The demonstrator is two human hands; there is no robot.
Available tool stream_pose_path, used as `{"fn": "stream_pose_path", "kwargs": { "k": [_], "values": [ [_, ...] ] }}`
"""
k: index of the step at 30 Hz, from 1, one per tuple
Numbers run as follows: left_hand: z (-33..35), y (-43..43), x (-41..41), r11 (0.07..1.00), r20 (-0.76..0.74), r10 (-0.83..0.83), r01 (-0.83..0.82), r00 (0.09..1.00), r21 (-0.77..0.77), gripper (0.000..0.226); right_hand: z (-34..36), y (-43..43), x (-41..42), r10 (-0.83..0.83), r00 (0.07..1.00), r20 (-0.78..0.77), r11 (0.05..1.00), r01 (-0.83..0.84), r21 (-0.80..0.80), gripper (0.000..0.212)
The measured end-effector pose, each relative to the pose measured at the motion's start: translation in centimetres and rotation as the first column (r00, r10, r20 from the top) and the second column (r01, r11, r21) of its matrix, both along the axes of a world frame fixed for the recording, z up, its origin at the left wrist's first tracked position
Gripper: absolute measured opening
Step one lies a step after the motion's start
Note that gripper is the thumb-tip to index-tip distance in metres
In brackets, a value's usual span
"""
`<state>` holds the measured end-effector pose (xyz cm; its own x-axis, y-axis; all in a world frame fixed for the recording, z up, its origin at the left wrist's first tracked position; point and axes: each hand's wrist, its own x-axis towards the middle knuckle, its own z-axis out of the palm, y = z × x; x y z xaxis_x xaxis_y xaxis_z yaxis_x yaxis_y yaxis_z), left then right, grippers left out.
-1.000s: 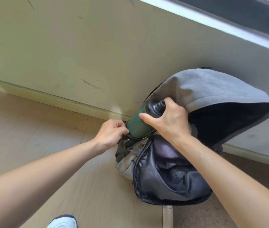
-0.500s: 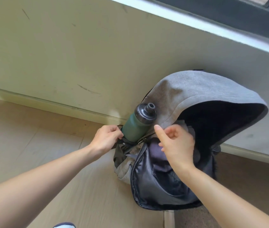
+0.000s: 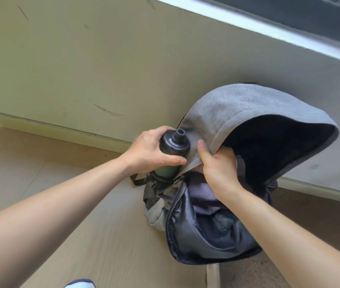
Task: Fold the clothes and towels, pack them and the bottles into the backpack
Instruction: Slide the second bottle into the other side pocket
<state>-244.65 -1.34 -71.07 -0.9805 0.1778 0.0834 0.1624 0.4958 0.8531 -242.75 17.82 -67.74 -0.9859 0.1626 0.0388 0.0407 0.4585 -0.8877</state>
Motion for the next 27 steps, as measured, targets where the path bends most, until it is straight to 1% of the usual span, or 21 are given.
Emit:
{"fn": "stream_pose_path", "kwargs": {
  "k": [2, 3, 6, 8, 9, 10, 11, 13, 14, 15, 16, 19, 21, 24, 27],
  "values": [
    [-1.1, -1.1, 0.2, 0.996, 0.055, -0.080, 0.082, 0.995, -0.045, 0.077, 0.3, -0.3, 0.2, -0.002, 1.000, -0.031, 1.000, 0.003, 0.015, 0.027],
    [-1.6, -1.3, 0.4, 0.992, 0.066, -0.090, 0.095, 0.994, -0.086, 0.078, 0.3, -0.5, 0.3, -0.003, 0.999, -0.042, 1.000, 0.004, 0.023, 0.026],
    [-2.2, -1.1, 0.8, 0.961, 0.033, -0.061, 0.067, 0.998, -0.269, 0.087, -0.1, -0.8, 0.4, -0.001, 0.999, -0.049, 1.000, 0.002, 0.019, 0.020],
    [-2.3, -0.9, 0.6, 0.946, 0.040, -0.067, 0.077, 0.997, -0.316, 0.089, 0.1, -0.8, 0.5, 0.015, 0.999, -0.051, 1.000, -0.015, 0.005, 0.015],
    [-2.3, -1.0, 0.4, 0.939, 0.059, -0.088, 0.103, 0.994, -0.329, 0.090, 0.2, -0.7, 0.5, 0.019, 0.999, -0.051, 1.000, -0.019, 0.005, 0.015],
    [-2.2, -1.2, 0.1, 0.932, 0.071, -0.112, 0.129, 0.991, -0.338, 0.090, 0.2, -0.5, 0.5, 0.020, 0.998, -0.058, 1.000, -0.019, 0.015, 0.018],
    [-2.2, -1.5, 0.0, 0.937, 0.085, -0.130, 0.150, 0.988, -0.315, 0.091, 0.2, -0.5, 0.5, 0.019, 0.998, -0.064, 1.000, -0.017, 0.026, 0.022],
    [-1.9, -1.5, 0.2, 0.980, 0.087, -0.114, 0.126, 0.990, -0.155, 0.087, 0.2, -0.5, 0.4, 0.020, 0.997, -0.072, 1.000, -0.019, 0.021, 0.028],
    [-1.7, -1.4, 0.4, 0.991, 0.060, -0.092, 0.097, 0.994, -0.088, 0.082, 0.2, -0.5, 0.4, 0.020, 0.997, -0.077, 1.000, -0.019, 0.010, 0.029],
    [-1.6, -1.2, 0.4, 0.995, 0.031, -0.076, 0.078, 0.997, -0.060, 0.078, 0.1, -0.6, 0.4, 0.015, 0.997, -0.079, 1.000, -0.015, 0.003, 0.030],
    [-1.5, -1.0, 0.3, 0.993, 0.005, -0.079, 0.079, 0.997, -0.084, 0.078, 0.0, -0.6, 0.4, 0.013, 0.997, -0.078, 1.000, -0.013, -0.002, 0.030],
    [-1.4, -0.9, 0.2, 0.982, 0.000, -0.093, 0.091, 0.996, -0.168, 0.089, -0.1, -0.7, 0.4, 0.007, 0.997, -0.075, 0.999, -0.010, -0.031, 0.028],
    [-1.9, -1.4, 0.1, 0.977, 0.023, -0.090, 0.092, 0.996, -0.194, 0.093, 0.0, -0.9, 0.4, 0.003, 0.998, -0.060, 0.997, -0.008, -0.078, 0.024],
    [-2.4, -1.9, 0.1, 0.963, 0.072, -0.103, 0.117, 0.992, -0.241, 0.099, -0.1, -1.2, 0.5, 0.039, 0.999, -0.032, 0.994, -0.042, -0.103, 0.012],
    [-2.3, -1.8, 0.0, 0.944, 0.095, -0.110, 0.134, 0.989, -0.301, 0.100, -0.5, -1.4, 0.3, 0.064, 0.998, -0.009, 0.990, -0.064, -0.123, 0.011]
  ]
}}
